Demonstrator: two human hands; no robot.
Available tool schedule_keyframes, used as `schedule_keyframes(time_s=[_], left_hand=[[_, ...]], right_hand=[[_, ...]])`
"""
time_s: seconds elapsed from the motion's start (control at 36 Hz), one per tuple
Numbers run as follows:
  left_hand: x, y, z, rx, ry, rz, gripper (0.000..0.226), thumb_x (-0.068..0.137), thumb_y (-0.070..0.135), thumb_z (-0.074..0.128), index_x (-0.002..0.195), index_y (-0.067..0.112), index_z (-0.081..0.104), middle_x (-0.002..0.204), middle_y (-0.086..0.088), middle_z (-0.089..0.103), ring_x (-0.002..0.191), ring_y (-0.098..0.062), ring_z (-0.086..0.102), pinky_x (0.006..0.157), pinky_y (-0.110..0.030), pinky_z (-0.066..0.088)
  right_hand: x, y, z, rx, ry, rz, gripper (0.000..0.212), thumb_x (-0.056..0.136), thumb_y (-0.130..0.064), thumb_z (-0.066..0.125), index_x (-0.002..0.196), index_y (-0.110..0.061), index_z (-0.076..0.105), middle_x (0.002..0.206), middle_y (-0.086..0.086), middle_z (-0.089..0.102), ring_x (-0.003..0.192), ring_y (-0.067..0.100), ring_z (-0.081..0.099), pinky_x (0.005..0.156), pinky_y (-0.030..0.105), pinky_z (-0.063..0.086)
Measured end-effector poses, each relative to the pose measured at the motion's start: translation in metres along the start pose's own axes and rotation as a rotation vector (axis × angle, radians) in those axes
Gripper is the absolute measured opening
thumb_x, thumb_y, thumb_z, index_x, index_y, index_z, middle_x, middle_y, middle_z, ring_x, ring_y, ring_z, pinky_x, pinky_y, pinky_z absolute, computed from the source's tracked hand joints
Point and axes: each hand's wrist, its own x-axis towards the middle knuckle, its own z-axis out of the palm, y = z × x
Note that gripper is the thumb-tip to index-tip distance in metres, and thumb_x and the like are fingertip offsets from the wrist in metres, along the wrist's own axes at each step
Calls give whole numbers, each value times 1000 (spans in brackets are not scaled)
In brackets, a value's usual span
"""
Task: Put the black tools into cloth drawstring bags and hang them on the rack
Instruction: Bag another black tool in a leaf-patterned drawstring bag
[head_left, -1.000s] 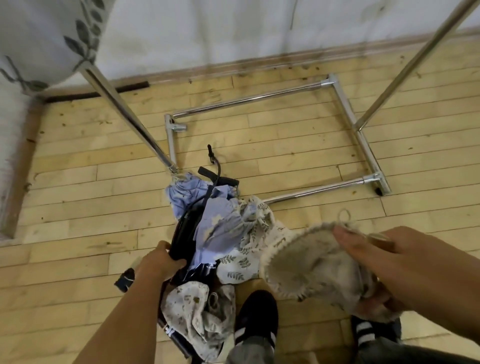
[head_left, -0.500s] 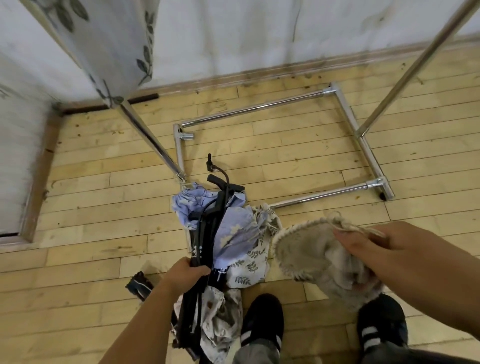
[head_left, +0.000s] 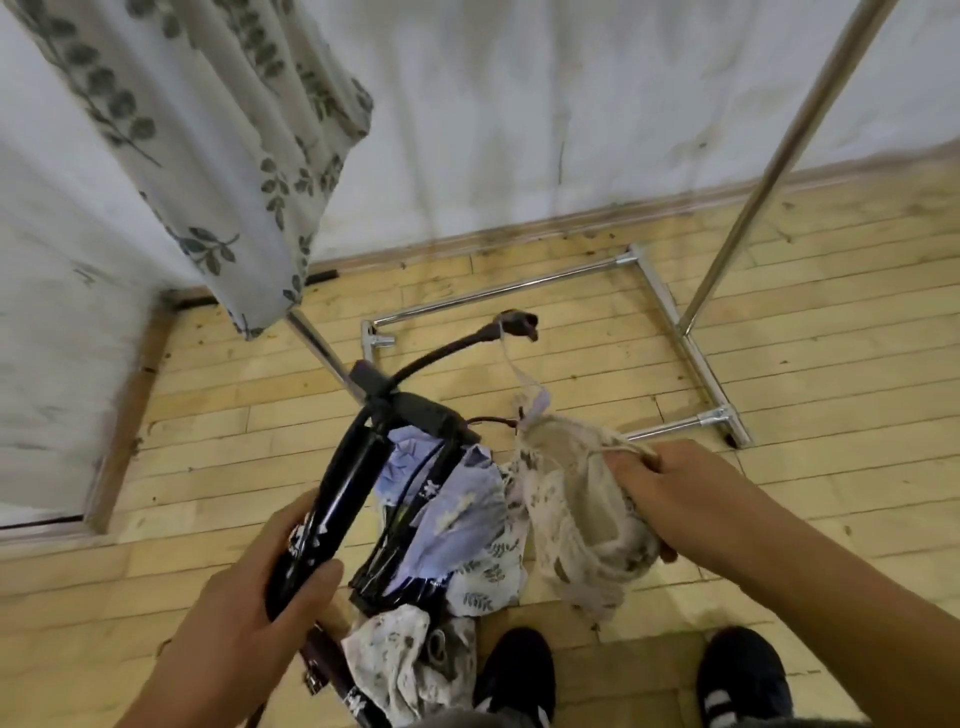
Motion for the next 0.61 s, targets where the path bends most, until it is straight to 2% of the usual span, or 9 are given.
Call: schedule_keyframes(time_s=[0.08, 0.14, 0.17, 0.22, 0.25, 0.33, 0.44, 0.56, 0.61], left_hand=[[-10, 29, -13, 84, -67, 102, 64, 96, 38, 63, 129, 77, 24, 77, 34, 70, 68, 6, 68, 59, -11, 49], [-13, 46, -19, 155, -103, 150, 66, 93, 51, 59, 132, 84, 18, 84, 43, 64, 74, 7, 66, 61, -13, 49], [-14, 52, -21, 200, -114, 164, 67, 91, 58, 56, 132, 87, 12, 88, 47, 61, 77, 7, 65, 61, -16, 49], [-13, 59, -24, 274, -133, 187, 68, 85, 69, 48, 130, 90, 1, 90, 52, 56, 78, 8, 63, 60, -19, 49], [-13, 63, -25, 289, -141, 203, 68, 82, 72, 45, 130, 90, -1, 89, 51, 57, 76, 7, 64, 60, -19, 49], [-12, 70, -30, 351, -121, 256, 68, 78, 79, 39, 132, 88, -1, 91, 53, 55, 74, 9, 63, 61, -21, 52], [-10, 74, -38, 467, -99, 331, 68, 74, 97, 22, 139, 83, 6, 84, 53, 56, 73, 13, 62, 58, -19, 50], [-8, 77, -42, 535, -50, 385, 65, 83, 81, 38, 141, 82, 8, 90, 47, 63, 69, 8, 65, 58, -20, 54], [-4, 71, -46, 586, -32, 404, 64, 84, 83, 33, 144, 78, 10, 93, 40, 66, 69, 8, 65, 60, -23, 57]], right_hand=[[2, 0, -4, 2, 39, 12, 56, 106, -50, 40, 92, -5, 70, 57, 1, 53, 48, 13, 48, 47, 23, 40], [3, 2, -8, 56, 50, 38, 59, 106, -48, 40, 93, 0, 71, 57, 1, 46, 48, 13, 39, 48, 25, 33], [3, 3, -12, 94, 51, 58, 59, 106, -47, 40, 86, 1, 68, 56, 1, 43, 47, 13, 35, 47, 25, 30], [0, 4, -18, 182, 46, 89, 51, 105, -45, 44, 75, -7, 60, 57, 2, 45, 51, 15, 38, 50, 25, 30], [0, 6, -21, 217, 45, 94, 48, 104, -46, 46, 78, -9, 62, 62, 4, 50, 56, 18, 44, 52, 26, 34], [-2, 11, -29, 225, 67, 91, 48, 105, -48, 43, 93, -9, 68, 73, 8, 62, 62, 21, 55, 54, 26, 43], [-4, 13, -37, 266, 87, 114, 47, 107, -48, 36, 88, -15, 63, 80, 9, 70, 74, 24, 70, 69, 35, 60], [-2, 18, -43, 404, 49, 168, 50, 105, -54, 37, 115, -13, 64, 95, 14, 73, 84, 27, 74, 77, 46, 65], [-3, 20, -47, 456, 23, 169, 56, 102, -59, 40, 125, -13, 63, 105, 16, 75, 90, 30, 76, 76, 48, 66]])
